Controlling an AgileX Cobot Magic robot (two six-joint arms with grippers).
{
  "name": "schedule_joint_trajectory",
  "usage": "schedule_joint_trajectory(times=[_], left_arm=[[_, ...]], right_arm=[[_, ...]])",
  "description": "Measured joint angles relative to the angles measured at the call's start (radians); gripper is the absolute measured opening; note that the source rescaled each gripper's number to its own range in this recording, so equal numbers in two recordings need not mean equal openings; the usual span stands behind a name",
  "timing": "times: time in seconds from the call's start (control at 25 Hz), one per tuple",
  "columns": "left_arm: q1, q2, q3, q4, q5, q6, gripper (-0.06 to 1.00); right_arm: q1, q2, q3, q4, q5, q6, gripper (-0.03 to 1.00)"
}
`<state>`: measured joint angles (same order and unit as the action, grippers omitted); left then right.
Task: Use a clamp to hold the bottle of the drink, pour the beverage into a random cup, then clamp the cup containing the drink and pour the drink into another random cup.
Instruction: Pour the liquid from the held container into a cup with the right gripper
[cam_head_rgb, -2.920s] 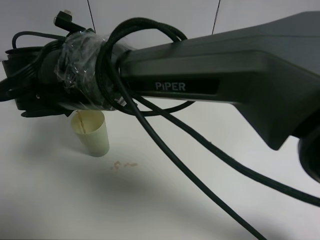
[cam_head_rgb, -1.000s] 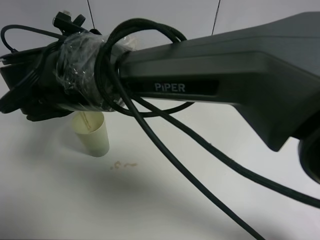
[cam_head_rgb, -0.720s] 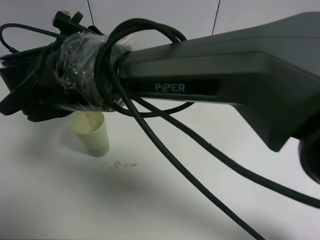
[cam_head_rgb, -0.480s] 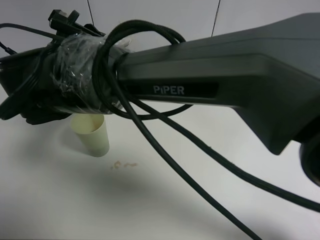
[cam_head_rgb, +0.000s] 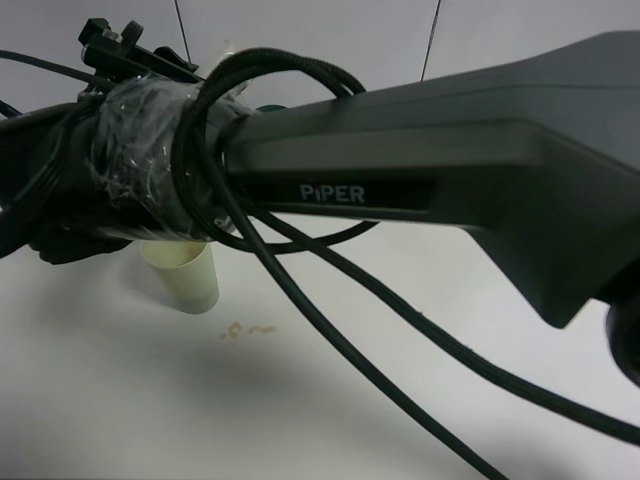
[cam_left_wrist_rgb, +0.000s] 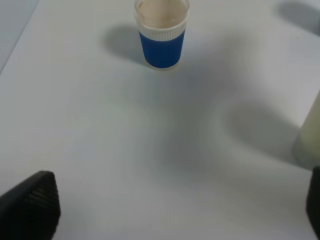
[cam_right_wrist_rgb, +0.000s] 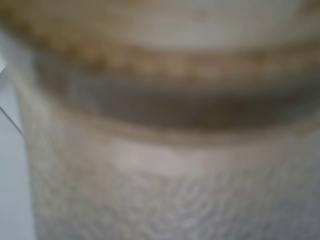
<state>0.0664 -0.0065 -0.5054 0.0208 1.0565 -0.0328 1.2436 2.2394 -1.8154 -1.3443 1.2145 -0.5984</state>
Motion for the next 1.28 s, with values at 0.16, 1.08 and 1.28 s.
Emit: schedule_joint_trajectory(times=[0.16, 1.08, 1.28], left_arm=[[0.000, 0.000, 0.000, 0.000, 0.000, 0.000, 1.00], [0.000, 0.000, 0.000, 0.000, 0.000, 0.000, 1.00], [0.000, 0.000, 0.000, 0.000, 0.000, 0.000, 1.00]], right_arm=[[0.008, 0.000, 0.000, -0.002, 0.000, 0.013, 0.01], [0.019, 0.002, 0.086, -0.009, 0.000, 0.009, 0.01], [0.019, 0.002, 0.086, -0.013, 0.000, 0.009, 0.01]])
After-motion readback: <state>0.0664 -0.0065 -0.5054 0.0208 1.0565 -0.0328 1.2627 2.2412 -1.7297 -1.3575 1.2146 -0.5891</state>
